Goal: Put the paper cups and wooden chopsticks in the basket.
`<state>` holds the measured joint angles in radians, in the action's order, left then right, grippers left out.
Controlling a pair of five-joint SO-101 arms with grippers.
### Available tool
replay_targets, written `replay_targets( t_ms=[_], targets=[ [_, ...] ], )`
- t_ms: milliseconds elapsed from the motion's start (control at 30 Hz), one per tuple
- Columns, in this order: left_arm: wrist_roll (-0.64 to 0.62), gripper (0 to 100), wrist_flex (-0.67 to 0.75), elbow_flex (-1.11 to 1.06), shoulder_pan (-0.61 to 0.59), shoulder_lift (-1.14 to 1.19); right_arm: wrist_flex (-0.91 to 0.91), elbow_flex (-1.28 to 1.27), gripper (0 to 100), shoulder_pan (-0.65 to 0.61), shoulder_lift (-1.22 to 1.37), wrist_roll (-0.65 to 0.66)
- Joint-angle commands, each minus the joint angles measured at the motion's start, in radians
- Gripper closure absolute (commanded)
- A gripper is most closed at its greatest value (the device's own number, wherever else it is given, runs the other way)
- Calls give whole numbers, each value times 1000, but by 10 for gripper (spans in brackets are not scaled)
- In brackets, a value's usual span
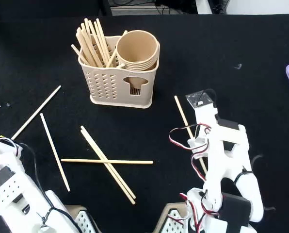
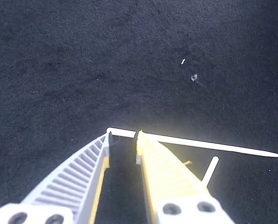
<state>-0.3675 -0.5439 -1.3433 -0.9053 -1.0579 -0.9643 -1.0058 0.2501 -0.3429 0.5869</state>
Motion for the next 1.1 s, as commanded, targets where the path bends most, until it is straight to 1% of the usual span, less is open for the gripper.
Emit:
replay_targets(
  t_ms=[0, 100, 167, 267, 333, 400, 533, 600, 700, 867, 933, 1000, 1067],
  targets=[
    [-2, 895, 21, 22, 8, -3, -9, 62, 883, -2, -2, 8],
    [-2, 895, 21, 24, 8, -3, -14, 79, 750, -52, -2, 8],
    [-2, 895, 21, 24, 8, -3, -14, 97, 732, -103, -2, 8],
    [-2, 895, 21, 24, 8, -3, 3, 154, 781, -164, 7, -29],
    [-2, 895, 21, 24, 8, -3, 40, 186, 824, -181, 15, -68],
    [-2, 895, 21, 24, 8, -3, 80, 209, 851, -184, 45, -75],
    [-2, 895, 21, 24, 8, -3, 137, 255, 853, -170, 177, -75],
    [-2, 895, 21, 24, 8, -3, 143, 289, 851, -158, 252, -74],
    [-2, 895, 21, 24, 8, -3, 135, 341, 847, -143, 341, -38],
    [-2, 895, 21, 24, 8, -3, 135, 352, 852, -143, 392, 0],
    [-2, 895, 21, 24, 8, -3, 135, 352, 894, -143, 390, 9],
    [-2, 895, 21, 24, 8, -3, 135, 354, 994, -141, 384, 9],
    [-2, 895, 21, 24, 8, -3, 130, 344, 981, -141, 349, 9]
  ],
)
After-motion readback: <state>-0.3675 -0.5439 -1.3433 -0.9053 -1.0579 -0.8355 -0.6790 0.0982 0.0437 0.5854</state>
